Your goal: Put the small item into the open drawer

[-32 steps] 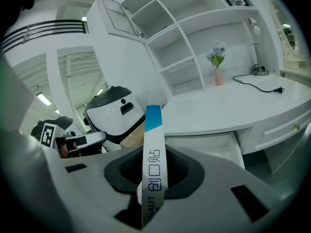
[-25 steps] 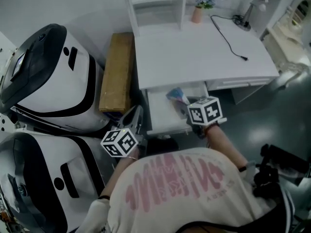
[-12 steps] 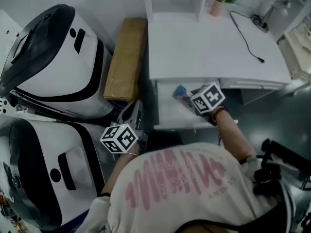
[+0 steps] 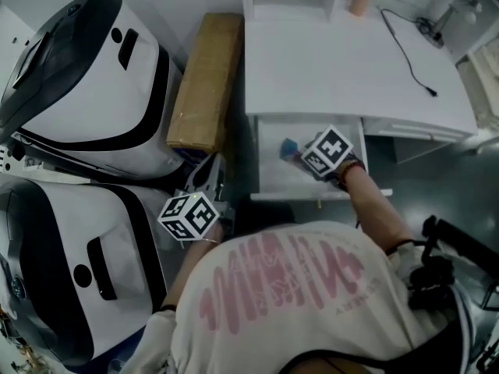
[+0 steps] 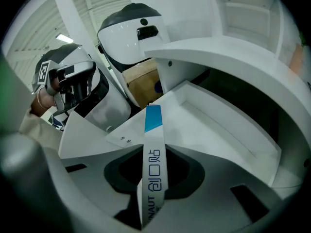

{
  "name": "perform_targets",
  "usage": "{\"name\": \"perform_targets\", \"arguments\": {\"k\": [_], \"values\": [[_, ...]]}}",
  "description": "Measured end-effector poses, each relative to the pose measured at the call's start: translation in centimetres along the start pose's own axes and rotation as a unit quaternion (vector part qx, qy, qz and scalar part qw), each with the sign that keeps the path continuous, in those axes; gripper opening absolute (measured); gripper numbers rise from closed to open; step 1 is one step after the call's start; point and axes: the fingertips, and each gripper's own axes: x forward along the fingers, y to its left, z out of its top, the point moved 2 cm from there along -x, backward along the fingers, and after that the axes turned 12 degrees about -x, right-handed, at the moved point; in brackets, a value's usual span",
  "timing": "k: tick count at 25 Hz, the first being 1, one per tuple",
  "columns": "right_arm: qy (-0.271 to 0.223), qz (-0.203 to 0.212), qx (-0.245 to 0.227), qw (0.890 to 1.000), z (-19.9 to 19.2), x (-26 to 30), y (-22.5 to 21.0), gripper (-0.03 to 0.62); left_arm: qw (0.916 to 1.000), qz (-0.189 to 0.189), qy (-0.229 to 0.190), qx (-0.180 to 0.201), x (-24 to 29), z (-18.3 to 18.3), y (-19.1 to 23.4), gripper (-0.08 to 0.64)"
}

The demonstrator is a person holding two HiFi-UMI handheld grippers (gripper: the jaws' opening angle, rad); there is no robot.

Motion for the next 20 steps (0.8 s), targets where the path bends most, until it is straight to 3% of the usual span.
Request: {"name": "perform_targets", "arguments": {"k": [12,20], "values": [[0.032,0.057,0.018,0.998,-1.8,3.6,0.3,0.091,1.0,0.001,-0.01,0.001,1.0,0.5,1.5,0.029],[0.053,0.069,0.055,0.995,-4.0,4.9,-0.4,0.095,1.0,0.002,-0.001,-0.003,2.1,0.9,1.7,0.029]]}}
